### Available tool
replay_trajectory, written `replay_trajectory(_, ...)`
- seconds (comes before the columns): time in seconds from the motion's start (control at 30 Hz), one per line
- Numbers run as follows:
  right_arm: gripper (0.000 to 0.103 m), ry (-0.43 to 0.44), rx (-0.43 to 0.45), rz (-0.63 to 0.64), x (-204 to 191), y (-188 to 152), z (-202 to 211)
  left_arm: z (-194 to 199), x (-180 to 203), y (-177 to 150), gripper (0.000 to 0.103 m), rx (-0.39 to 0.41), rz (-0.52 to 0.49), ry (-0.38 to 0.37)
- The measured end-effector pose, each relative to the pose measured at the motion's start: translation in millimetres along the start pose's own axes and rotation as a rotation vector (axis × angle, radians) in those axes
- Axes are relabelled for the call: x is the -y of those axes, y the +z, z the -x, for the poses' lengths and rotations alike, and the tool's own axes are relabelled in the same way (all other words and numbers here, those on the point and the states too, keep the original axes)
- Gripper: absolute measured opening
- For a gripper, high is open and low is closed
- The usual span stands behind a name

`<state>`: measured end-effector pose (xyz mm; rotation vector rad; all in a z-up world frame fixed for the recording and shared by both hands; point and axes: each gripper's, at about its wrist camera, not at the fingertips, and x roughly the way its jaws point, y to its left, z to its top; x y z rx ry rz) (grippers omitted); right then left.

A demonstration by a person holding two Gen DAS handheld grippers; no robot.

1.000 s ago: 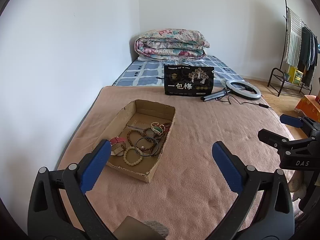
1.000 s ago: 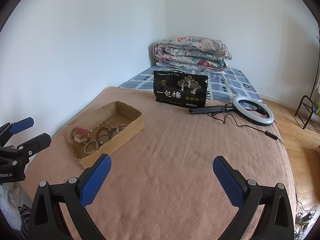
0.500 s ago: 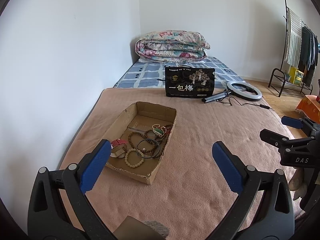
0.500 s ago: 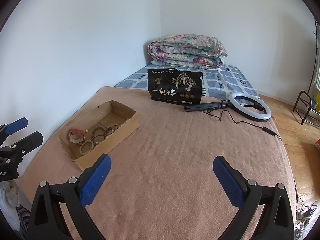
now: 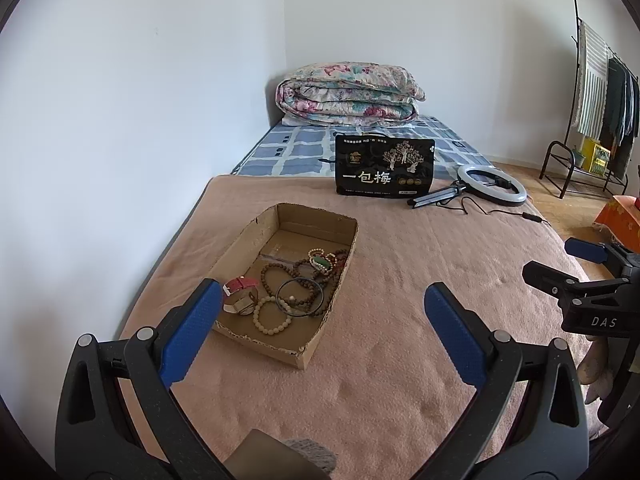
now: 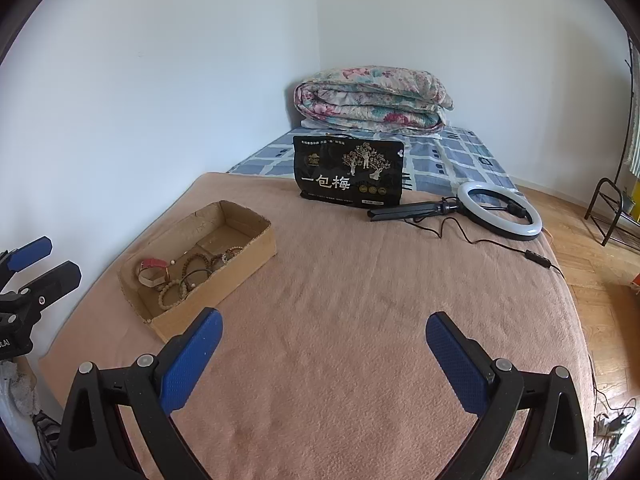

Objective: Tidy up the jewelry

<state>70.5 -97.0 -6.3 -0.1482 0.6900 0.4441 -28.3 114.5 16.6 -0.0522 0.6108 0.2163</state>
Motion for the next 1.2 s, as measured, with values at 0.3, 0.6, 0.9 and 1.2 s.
replay_trajectory(0.3, 0.103, 0.002, -0.001, 0.001, -2, -1, 0, 0, 0, 0, 0.103, 0.003, -0.003, 0.007)
replay_trajectory(0.6, 0.103, 0.002, -0.002, 0.003, -6, -2, 1, 0, -1, 0, 0.103, 0.004, -0.002, 0.008)
replay_trajectory(0.9, 0.103, 0.002, -0.002, 0.003, -6, -2, 1, 0, -5, -2, 0.103, 0.005, 0.000, 0.014)
replay_trajectory(1.2, 0.103, 0.001, -0.005, 0.004, -7, -5, 0, 1, -13, -1, 0.103, 0.022, 0.001, 0.029)
